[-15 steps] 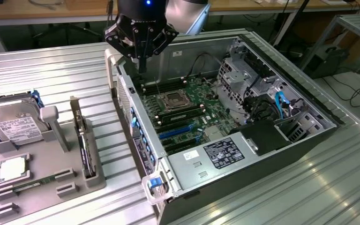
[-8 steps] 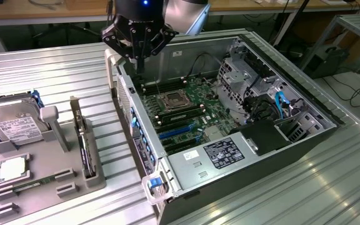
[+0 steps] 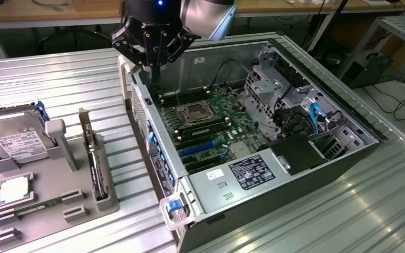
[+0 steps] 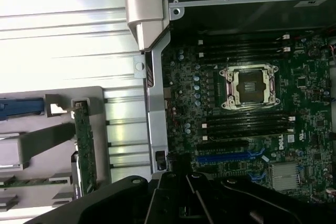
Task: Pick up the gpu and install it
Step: 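Reach for the gpu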
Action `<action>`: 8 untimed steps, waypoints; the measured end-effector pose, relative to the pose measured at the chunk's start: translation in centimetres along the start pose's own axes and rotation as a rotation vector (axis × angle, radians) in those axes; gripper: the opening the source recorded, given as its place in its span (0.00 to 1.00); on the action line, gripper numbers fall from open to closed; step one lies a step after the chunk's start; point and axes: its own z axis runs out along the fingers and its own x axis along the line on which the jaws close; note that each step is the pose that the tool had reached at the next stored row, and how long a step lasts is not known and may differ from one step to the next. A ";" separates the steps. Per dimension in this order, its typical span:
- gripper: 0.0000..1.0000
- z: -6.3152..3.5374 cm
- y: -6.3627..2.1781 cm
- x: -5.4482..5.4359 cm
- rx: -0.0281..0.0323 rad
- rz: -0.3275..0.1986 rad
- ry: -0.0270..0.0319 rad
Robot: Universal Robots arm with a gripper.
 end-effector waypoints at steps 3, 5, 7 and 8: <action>0.11 -0.01 -0.02 0.2 0.0000 0.000 0.0000; 0.11 -0.02 -0.04 0.4 0.0001 0.000 0.0001; 0.11 -0.01 -0.04 0.5 0.0000 0.000 0.0000; 0.11 -0.02 -0.05 0.6 0.0001 0.000 0.0001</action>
